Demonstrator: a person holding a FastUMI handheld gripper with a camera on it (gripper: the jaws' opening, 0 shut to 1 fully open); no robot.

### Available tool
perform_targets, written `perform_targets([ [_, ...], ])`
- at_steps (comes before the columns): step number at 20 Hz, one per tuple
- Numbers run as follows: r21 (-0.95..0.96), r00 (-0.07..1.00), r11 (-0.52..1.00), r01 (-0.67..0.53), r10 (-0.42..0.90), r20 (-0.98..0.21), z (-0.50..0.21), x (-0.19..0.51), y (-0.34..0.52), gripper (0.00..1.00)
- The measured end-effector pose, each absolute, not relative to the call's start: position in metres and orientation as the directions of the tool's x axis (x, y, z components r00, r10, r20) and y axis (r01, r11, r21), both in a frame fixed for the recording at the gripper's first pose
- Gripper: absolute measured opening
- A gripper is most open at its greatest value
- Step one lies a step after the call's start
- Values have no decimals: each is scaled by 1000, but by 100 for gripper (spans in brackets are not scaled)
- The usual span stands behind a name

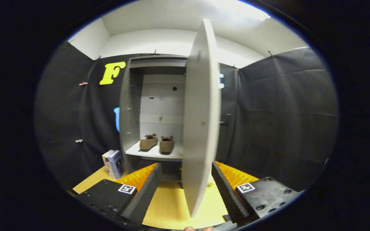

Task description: Open the shoe cabinet door, grab the shoes and put them into the shoe cabinet, then close the shoe cabinet door.

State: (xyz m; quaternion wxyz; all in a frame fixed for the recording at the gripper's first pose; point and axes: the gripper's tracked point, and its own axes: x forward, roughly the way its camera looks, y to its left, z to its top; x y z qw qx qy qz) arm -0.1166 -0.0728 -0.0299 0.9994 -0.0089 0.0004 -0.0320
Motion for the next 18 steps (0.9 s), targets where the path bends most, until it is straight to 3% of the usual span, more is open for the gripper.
perform_targets([
  [6, 13, 969, 970, 244, -243, -47, -35, -97, -184, 98],
  [12, 36, 979, 980, 197, -195, -59, -26, -36, -189, 98],
  [18, 43, 979, 980, 195, -191, -69, -22, -33, -181, 96],
])
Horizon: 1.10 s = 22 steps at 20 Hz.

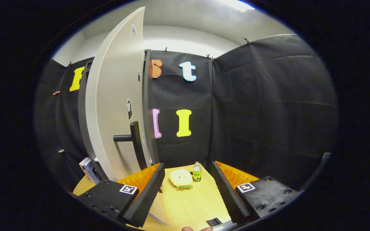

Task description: Open the shoe cabinet door, grab the shoes and put them into the shoe cabinet, then close the shoe cabinet door.

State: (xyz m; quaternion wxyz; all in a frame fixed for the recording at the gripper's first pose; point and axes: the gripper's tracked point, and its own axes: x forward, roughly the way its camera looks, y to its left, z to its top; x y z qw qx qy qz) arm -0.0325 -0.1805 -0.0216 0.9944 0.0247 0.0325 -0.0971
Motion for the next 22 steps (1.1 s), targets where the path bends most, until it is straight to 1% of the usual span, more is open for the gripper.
perform_targets([
  [3, 47, 981, 982, 183, -179, -71, -22, -35, -166, 96],
  [8, 71, 991, 992, 107, -101, -83, -23, -38, -113, 98],
  [15, 112, 994, 992, -62, 71, -81, -30, -21, -12, 98],
  [18, 128, 983, 981, -149, 160, -84, -32, -1, 39, 98],
  [20, 160, 965, 963, -219, 237, -110, -39, 14, 88, 98],
  [22, 166, 960, 956, -242, 260, -99, -32, 27, 109, 98],
])
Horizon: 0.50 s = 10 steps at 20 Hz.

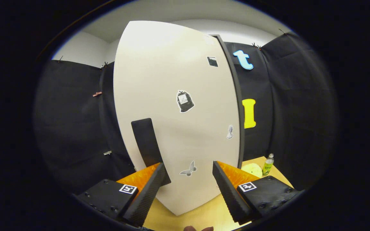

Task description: Open the shoe cabinet door, grab the shoes and put them into the shoe cabinet, then close the shoe cabinet door.

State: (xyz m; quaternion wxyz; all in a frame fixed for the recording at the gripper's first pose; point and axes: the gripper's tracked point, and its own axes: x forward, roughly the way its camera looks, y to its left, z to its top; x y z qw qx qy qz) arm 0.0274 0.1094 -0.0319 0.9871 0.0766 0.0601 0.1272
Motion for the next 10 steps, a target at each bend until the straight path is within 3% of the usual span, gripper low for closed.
perform_targets([
  [10, 51, 986, 985, -165, 166, -25, -3, 59, 110, 98],
])
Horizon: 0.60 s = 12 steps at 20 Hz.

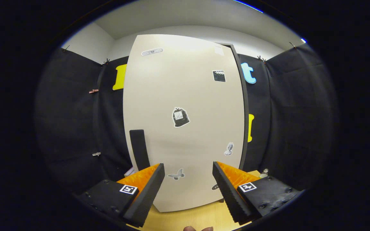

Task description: Open the shoe cabinet door, grab the shoes and put them into the shoe cabinet, then close the shoe cabinet door.

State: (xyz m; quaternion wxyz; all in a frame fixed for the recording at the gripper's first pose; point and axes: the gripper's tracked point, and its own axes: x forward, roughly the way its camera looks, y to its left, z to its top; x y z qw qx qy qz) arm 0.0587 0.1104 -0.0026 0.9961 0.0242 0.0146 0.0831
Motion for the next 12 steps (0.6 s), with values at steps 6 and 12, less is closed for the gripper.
perform_targets([
  [6, 58, 994, 993, -104, 105, -2, 7, 57, 94, 98],
  [12, 24, 998, 997, -67, 67, -8, 4, 62, 81, 98],
])
